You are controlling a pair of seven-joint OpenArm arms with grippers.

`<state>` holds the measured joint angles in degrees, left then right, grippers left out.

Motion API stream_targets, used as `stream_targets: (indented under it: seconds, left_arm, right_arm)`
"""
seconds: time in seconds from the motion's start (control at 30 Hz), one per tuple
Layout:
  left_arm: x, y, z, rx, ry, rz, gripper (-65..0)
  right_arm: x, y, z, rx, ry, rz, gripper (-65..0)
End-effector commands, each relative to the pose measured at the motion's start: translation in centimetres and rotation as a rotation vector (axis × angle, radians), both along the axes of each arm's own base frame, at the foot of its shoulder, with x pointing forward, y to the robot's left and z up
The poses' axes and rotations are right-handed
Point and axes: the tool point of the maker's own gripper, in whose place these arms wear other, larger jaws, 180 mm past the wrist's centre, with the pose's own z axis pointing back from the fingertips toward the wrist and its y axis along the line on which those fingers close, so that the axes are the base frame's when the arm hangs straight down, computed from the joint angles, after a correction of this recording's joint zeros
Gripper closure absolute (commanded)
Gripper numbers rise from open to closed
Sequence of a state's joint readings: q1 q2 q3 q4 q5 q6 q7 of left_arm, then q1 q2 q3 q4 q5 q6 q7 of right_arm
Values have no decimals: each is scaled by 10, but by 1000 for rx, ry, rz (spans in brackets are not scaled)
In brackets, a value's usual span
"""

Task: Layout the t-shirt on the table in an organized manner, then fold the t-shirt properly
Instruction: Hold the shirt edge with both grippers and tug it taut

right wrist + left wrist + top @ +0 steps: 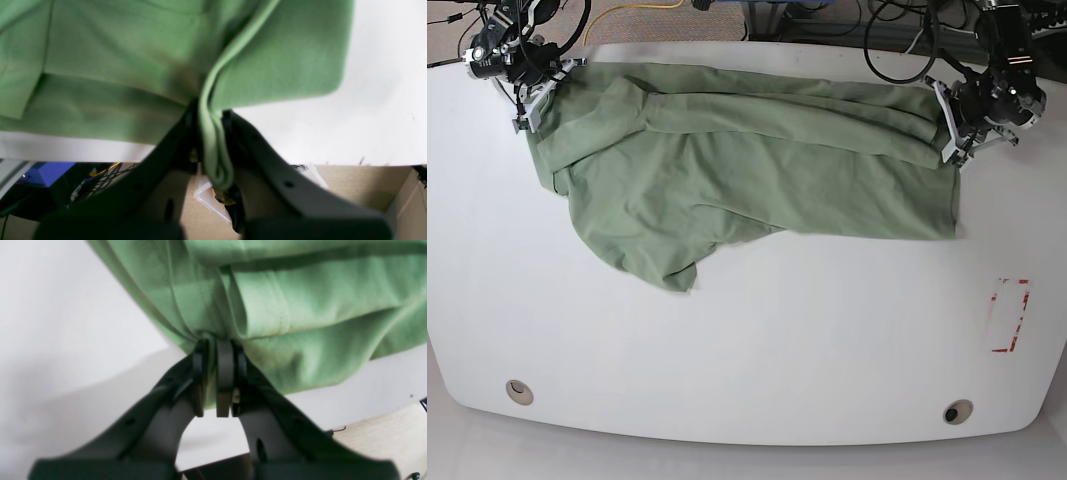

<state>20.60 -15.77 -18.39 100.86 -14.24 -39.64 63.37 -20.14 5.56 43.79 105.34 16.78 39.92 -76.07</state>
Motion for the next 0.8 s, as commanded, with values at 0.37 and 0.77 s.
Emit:
stream_targets:
  seconds: [0.37,0.77]
  left_arm:
    - [-62,25,-17,82,186,36,-28]
    - [-69,26,-18,89,202,34,-28]
  right_arm:
    - [-17,-5,0,-18,35,5,-8]
    - [-22,-7,0,-25,48,6,-8]
